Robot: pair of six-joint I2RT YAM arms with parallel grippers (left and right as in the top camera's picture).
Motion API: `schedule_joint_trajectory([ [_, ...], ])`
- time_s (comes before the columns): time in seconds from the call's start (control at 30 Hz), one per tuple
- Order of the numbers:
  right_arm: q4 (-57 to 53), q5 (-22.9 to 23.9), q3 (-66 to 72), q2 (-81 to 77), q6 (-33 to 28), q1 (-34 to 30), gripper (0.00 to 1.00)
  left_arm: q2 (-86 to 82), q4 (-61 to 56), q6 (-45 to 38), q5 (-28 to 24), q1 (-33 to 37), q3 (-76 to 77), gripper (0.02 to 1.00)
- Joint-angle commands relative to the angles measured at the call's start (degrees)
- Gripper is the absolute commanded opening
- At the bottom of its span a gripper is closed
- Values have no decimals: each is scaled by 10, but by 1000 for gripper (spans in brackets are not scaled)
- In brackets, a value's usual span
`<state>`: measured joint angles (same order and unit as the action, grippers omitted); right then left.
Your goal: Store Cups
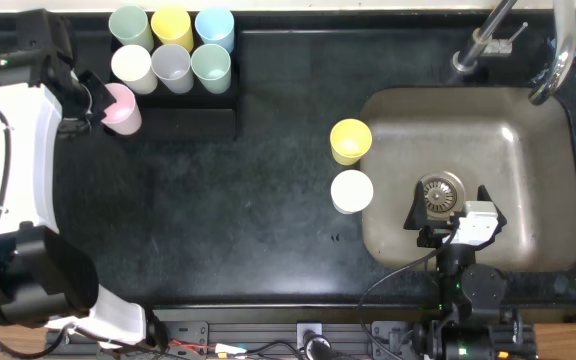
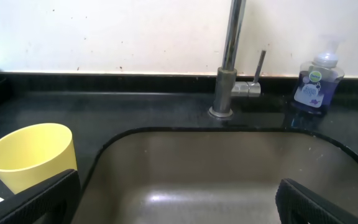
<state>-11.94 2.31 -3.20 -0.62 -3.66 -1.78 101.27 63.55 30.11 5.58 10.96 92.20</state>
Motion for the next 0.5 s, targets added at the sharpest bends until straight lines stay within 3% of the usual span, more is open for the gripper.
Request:
schedule_joint_trajectory([
  [0.03,5,-4,-2,4,3,3,996,-13,-23,15,-11,9,-23,36],
  [0.5,5,-4,-2,4,3,3,993,17,-63,17,-43,17,-26,36],
])
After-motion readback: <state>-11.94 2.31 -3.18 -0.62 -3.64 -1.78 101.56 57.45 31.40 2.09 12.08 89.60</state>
